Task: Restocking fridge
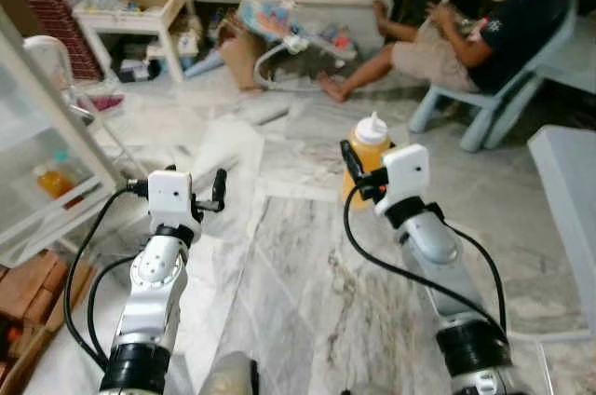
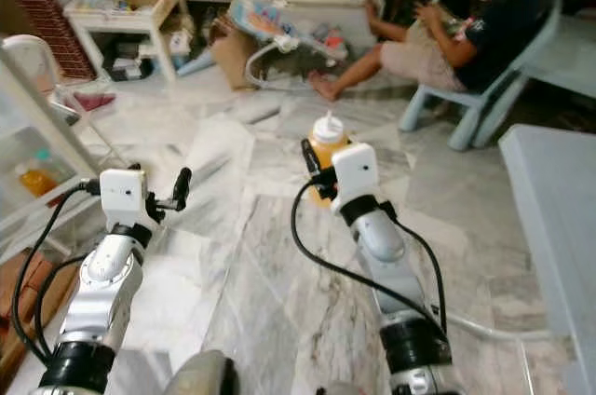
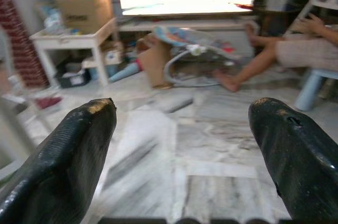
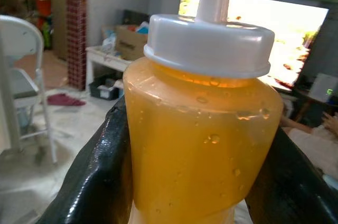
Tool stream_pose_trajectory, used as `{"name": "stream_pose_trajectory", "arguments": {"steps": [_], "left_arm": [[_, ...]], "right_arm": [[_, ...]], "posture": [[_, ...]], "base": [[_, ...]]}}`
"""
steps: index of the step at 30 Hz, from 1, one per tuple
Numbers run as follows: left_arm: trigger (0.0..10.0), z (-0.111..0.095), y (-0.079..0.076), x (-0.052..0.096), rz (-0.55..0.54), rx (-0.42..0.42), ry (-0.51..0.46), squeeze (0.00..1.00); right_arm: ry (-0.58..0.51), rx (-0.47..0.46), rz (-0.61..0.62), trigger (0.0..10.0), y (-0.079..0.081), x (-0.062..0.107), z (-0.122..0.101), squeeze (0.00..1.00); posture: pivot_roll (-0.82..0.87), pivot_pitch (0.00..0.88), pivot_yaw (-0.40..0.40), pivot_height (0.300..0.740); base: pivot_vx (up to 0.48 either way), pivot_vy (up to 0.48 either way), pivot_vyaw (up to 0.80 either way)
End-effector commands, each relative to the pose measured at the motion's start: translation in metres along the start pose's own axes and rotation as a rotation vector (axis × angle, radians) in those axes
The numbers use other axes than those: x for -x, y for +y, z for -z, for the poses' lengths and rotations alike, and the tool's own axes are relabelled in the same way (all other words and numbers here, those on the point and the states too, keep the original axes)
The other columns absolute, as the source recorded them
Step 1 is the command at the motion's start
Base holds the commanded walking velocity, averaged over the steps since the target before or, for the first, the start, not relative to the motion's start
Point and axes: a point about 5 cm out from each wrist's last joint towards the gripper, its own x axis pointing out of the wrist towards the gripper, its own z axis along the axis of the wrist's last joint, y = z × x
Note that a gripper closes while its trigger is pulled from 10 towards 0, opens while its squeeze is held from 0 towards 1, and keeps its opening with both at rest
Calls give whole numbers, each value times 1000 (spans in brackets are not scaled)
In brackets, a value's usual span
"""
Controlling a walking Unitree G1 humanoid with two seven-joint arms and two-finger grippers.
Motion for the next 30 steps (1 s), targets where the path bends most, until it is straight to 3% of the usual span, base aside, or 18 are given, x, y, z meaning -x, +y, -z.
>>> {"name": "stream_pose_trajectory", "arguments": {"steps": [1, 9, 19, 30], "left_arm": [[10000, 0, 7, 2, -21, -8, 5, 0], [10000, 0, 7, 1, -20, -5, 5, 0], [10000, -1, 6, -1, -14, -6, -2, 0], [10000, -4, 9, -2, -14, 0, -20, 0]], "right_arm": [[-26, -15, -29, 10000, 10, -4, -5, 0], [-26, -13, -37, 10000, 11, -6, -5, 0], [-28, -16, -34, 10000, 9, -7, -6, 0], [-22, -30, -15, 10000, 6, -8, -4, 0]], "posture": [[-34, 27, -16, 740], [-33, 27, -20, 740], [-33, 26, -24, 740], [-31, 27, -25, 740]], "base": [[0, 0, 800], [0, 120, 800], [0, 462, 799], [0, 480, 0]]}}
